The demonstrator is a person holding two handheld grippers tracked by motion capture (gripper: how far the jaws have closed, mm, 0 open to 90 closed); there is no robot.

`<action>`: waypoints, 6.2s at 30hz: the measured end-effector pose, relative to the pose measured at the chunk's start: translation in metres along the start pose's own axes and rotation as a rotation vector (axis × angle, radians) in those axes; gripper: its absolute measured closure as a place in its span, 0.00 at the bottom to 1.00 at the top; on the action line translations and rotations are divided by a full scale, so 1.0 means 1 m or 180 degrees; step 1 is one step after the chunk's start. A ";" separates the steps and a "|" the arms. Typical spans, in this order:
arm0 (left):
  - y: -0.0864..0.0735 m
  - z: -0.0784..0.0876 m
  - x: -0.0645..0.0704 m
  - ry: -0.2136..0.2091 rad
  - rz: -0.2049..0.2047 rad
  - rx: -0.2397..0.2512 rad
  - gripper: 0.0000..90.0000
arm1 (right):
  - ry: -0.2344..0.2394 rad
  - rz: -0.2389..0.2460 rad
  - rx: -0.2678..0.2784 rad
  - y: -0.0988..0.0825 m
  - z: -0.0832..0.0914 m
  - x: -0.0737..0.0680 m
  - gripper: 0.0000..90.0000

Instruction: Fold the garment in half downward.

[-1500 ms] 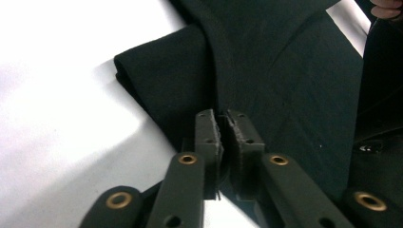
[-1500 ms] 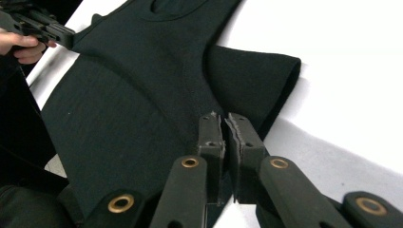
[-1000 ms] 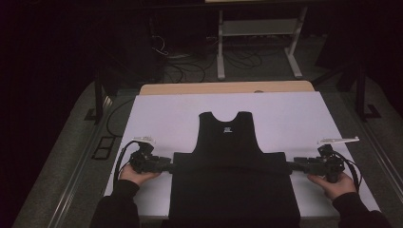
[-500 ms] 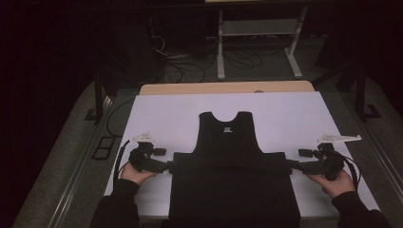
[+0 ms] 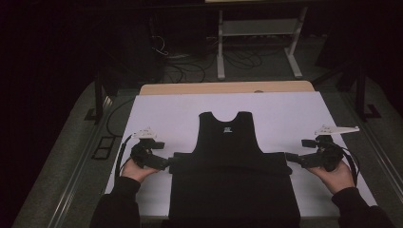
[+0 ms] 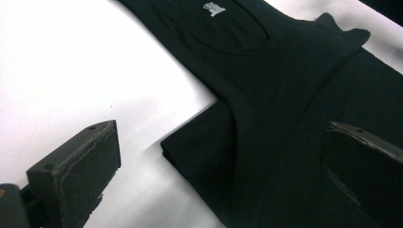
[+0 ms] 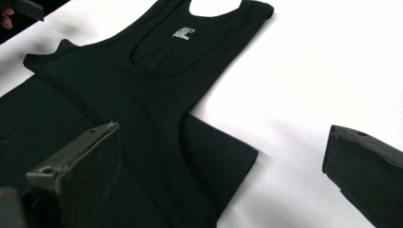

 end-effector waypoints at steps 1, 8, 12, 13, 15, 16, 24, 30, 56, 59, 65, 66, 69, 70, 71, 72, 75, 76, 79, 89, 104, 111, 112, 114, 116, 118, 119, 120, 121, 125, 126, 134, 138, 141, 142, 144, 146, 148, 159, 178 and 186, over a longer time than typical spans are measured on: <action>0.002 0.000 0.000 -0.0003 -0.0011 0.0004 0.00 | 0.0011 0.0001 0.0010 0.001 0.000 0.000 0.00; 0.010 0.000 -0.004 0.0032 -0.0033 0.0001 0.00 | 0.0035 0.0022 0.0023 0.012 0.002 0.001 0.00; 0.015 -0.001 -0.006 0.0058 -0.0039 0.0015 0.00 | 0.0039 0.0063 0.0034 0.020 0.003 0.000 0.00; 0.016 -0.001 -0.007 0.0057 -0.0040 0.0006 0.00 | 0.0034 0.0073 0.0039 0.022 0.002 0.000 0.00; 0.017 -0.002 -0.008 0.0060 -0.0033 -0.0004 0.00 | 0.0048 0.0086 0.0035 0.026 0.001 -0.001 0.00; 0.018 -0.003 -0.008 0.0055 -0.0042 -0.0020 0.00 | 0.0043 0.0108 0.0035 0.028 0.001 -0.002 0.00; 0.027 -0.007 -0.011 0.0047 -0.0066 -0.0050 0.00 | 0.0052 0.0137 -0.0008 0.037 -0.005 -0.001 0.00; 0.034 -0.009 -0.015 0.0059 -0.0105 -0.0073 0.00 | 0.0057 0.0144 -0.0035 0.041 -0.008 0.001 0.00; 0.056 -0.021 -0.031 0.0019 -0.0142 -0.0159 0.00 | 0.0015 0.0234 -0.0085 0.074 -0.024 0.004 0.00; 0.059 -0.023 -0.033 0.0018 -0.0164 -0.0174 0.00 | 0.0013 0.0225 -0.0086 0.078 -0.027 0.006 0.00; 0.064 -0.027 -0.036 0.0012 -0.0164 -0.0175 0.00 | -0.0019 0.0242 -0.0132 0.083 -0.036 0.009 0.00; 0.065 -0.028 -0.038 0.0023 -0.0166 -0.0188 0.00 | -0.0011 0.0246 -0.0139 0.084 -0.038 0.008 0.00; 0.067 -0.030 -0.041 0.0026 -0.0128 -0.0177 0.00 | 0.0005 0.0245 -0.0138 0.088 -0.042 0.007 0.00; 0.067 -0.031 -0.042 0.0030 -0.0118 -0.0186 0.00 | 0.0012 0.0252 -0.0142 0.090 -0.043 0.007 0.00; 0.067 -0.032 -0.043 0.0023 -0.0119 -0.0187 0.00 | 0.0015 0.0251 -0.0147 0.091 -0.045 0.006 0.00; 0.067 -0.033 -0.043 0.0011 -0.0097 -0.0171 0.00 | 0.0016 0.0256 -0.0152 0.092 -0.046 0.006 0.00; 0.069 -0.035 -0.045 -0.0009 -0.0037 -0.0112 0.00 | 0.0014 0.0272 -0.0166 0.095 -0.050 0.005 0.00; 0.069 -0.036 -0.045 -0.0011 -0.0022 -0.0105 0.00 | 0.0020 0.0263 -0.0174 0.096 -0.051 0.004 0.00; 0.069 -0.040 -0.046 -0.0016 -0.0023 -0.0099 0.00 | 0.0007 0.0265 -0.0189 0.098 -0.056 0.004 0.00; 0.065 -0.056 -0.053 -0.0005 0.0063 -0.0113 0.00 | 0.0015 0.0220 -0.0189 0.100 -0.072 0.006 0.00; 0.058 -0.069 -0.065 0.0050 0.0194 -0.0112 0.00 | -0.0006 0.0171 -0.0233 0.099 -0.094 0.017 0.00; 0.059 -0.081 -0.062 0.0002 0.0156 -0.0162 0.00 | -0.0024 0.0186 -0.0324 0.098 -0.106 0.021 0.00; 0.059 -0.082 -0.062 -0.0011 0.0137 -0.0182 0.00 | -0.0025 0.0184 -0.0323 0.098 -0.108 0.021 0.00; 0.060 -0.085 -0.061 -0.0026 0.0145 -0.0181 0.00 | -0.0004 0.0154 -0.0325 0.097 -0.111 0.021 0.00; 0.060 -0.089 -0.060 -0.0043 0.0133 -0.0204 0.00 | 0.0006 0.0148 -0.0359 0.095 -0.114 0.021 0.00; 0.060 -0.093 -0.059 -0.0055 0.0134 -0.0209 0.00 | 0.0006 0.0162 -0.0403 0.092 -0.119 0.020 0.00; 0.060 -0.094 -0.058 -0.0067 0.0123 -0.0226 0.00 | 0.0005 0.0167 -0.0416 0.091 -0.121 0.019 0.00; 0.060 -0.096 -0.058 -0.0075 0.0122 -0.0229 0.00 | 0.0009 0.0180 -0.0426 0.091 -0.122 0.019 0.00; 0.060 -0.097 -0.058 -0.0084 0.0125 -0.0224 0.00 | 0.0013 0.0169 -0.0434 0.090 -0.124 0.018 0.00; 0.060 -0.104 -0.055 -0.0126 0.0132 -0.0254 0.00 | 0.0035 0.0158 -0.0443 0.088 -0.129 0.017 0.04; 0.060 -0.106 -0.054 -0.0142 0.0157 -0.0232 0.00 | 0.0041 0.0161 -0.0459 0.087 -0.130 0.017 0.06; 0.056 -0.116 -0.053 -0.0154 0.0204 -0.0233 0.00 | 0.0016 0.0198 -0.0559 0.080 -0.140 0.014 0.13; 0.056 -0.118 -0.054 -0.0137 0.0265 -0.0215 0.04 | 0.0002 0.0202 -0.0611 0.076 -0.146 0.013 0.14; 0.056 -0.120 -0.053 -0.0131 0.0255 -0.0212 0.06 | -0.0025 0.0227 -0.0663 0.072 -0.151 0.011 0.15; 0.055 -0.120 -0.053 -0.0126 0.0245 -0.0221 0.06 | -0.0031 0.0234 -0.0672 0.072 -0.152 0.010 0.16; 0.055 -0.121 -0.054 -0.0117 0.0260 -0.0226 0.08 | -0.0023 0.0247 -0.0662 0.071 -0.154 0.010 0.19; 0.055 -0.120 -0.055 -0.0110 0.0276 -0.0217 0.11 | -0.0007 0.0228 -0.0656 0.071 -0.155 0.009 0.26; 0.055 -0.121 -0.055 -0.0133 0.0332 -0.0203 0.12 | -0.0035 0.0234 -0.0655 0.070 -0.156 0.009 0.30; 0.054 -0.125 -0.055 0.0020 0.0267 -0.0238 0.27 | -0.0060 0.0209 -0.0571 0.069 -0.162 0.009 0.44; 0.057 -0.137 -0.043 -0.0192 0.0120 -0.0221 0.68 | -0.0032 0.0385 -0.0545 0.063 -0.168 -0.008 0.74; 0.057 -0.142 -0.034 -0.0194 0.0017 -0.0293 0.88 | 0.0194 0.0201 -0.0632 0.059 -0.169 -0.011 0.90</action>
Point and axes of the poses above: each handheld gripper's, and its own axes: z roughly backward along the jaws, y roughly out of its top, x roughly to its right, the point moved 6 cm from there along -z, roughly forward along the jaws, and after that the axes turned 10 degrees about -z, right-handed, at the moved point
